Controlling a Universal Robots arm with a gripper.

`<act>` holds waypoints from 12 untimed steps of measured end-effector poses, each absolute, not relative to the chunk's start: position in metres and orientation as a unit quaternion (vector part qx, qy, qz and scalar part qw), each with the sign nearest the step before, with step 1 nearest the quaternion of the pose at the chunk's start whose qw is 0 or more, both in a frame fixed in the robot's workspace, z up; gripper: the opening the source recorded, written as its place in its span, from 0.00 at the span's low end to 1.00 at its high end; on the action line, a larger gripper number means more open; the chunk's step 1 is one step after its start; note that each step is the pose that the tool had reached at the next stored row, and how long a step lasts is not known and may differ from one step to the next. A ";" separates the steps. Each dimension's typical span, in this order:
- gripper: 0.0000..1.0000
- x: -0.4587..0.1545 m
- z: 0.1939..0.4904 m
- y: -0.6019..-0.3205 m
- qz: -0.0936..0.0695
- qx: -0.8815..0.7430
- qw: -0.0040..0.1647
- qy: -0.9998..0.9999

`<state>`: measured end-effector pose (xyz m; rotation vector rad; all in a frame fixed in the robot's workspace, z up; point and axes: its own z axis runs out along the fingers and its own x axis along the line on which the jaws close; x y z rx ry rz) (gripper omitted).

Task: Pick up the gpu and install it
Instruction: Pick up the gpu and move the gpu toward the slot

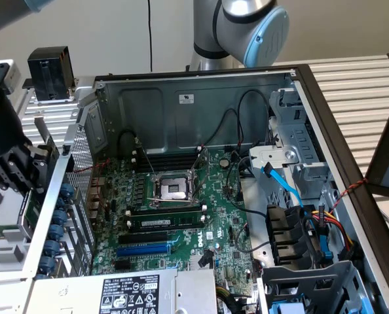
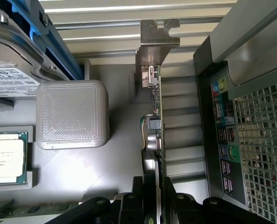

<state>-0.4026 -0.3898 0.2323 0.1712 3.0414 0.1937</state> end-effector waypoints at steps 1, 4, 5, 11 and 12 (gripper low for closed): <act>0.28 -0.403 0.234 -0.390 0.064 0.056 0.045 0.995; 0.28 -0.403 0.239 -0.390 0.066 0.054 0.044 0.995; 0.28 -0.403 0.241 -0.390 0.067 0.054 0.044 0.995; 0.28 -0.403 0.251 -0.390 0.076 0.051 0.040 0.995; 0.28 -0.403 0.253 -0.390 0.076 0.051 0.040 0.995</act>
